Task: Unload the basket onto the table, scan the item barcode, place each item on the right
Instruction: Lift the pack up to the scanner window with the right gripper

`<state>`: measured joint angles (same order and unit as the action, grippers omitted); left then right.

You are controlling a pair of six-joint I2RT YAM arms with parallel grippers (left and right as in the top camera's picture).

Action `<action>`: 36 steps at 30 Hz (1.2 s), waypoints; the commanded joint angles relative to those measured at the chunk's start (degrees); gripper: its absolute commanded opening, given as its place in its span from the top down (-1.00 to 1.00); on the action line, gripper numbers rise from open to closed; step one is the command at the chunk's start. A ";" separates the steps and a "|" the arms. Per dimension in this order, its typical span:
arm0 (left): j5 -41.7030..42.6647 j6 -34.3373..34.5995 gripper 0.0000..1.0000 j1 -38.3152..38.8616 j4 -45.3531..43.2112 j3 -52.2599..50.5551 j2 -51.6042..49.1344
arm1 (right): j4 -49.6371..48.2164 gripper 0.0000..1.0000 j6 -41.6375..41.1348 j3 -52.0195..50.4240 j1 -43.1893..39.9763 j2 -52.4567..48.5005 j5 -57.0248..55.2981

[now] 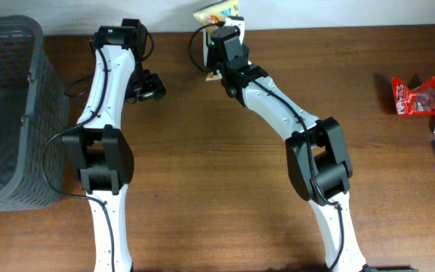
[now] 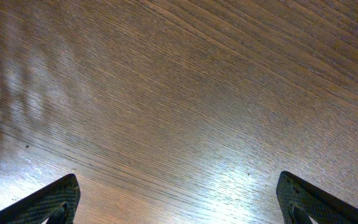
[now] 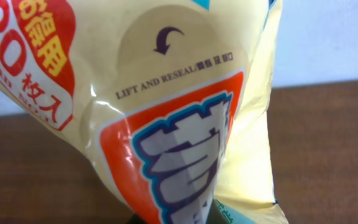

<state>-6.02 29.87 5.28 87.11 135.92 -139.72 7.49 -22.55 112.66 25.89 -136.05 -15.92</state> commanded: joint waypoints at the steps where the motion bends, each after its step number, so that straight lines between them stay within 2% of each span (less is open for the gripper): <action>1: 0.22 0.72 -0.98 -0.20 -0.02 -0.04 1.05 | -0.76 0.92 -0.55 2.32 -1.38 0.52 3.96; 5: 0.22 0.72 -0.98 -0.20 -0.02 -0.04 1.03 | -0.94 0.92 -5.16 2.32 -2.75 -0.79 4.04; 13: 0.22 0.72 -0.98 -0.20 -0.02 -0.04 1.03 | -2.12 0.90 -4.70 2.34 -3.04 -2.25 12.66; 16: 0.22 0.72 -0.98 -0.15 -0.02 -0.04 1.03 | 0.50 0.90 -6.14 2.34 -3.04 -2.25 13.35; 19: 0.22 0.72 -0.98 -0.15 -0.02 -0.04 1.03 | 3.93 0.89 -14.45 2.95 -3.06 -2.25 13.38; 25: 0.22 0.72 -0.98 -0.15 -0.02 -0.04 1.03 | 5.22 0.90 -21.16 4.59 -3.06 -2.25 13.38; 36: 0.22 0.72 -0.98 -0.15 -0.02 -0.04 1.03 | 16.33 0.91 -23.80 4.70 -3.17 -2.23 9.05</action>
<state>-6.02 29.87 5.28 87.11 135.92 -139.72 22.46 -45.45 116.01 22.59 -138.52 -4.47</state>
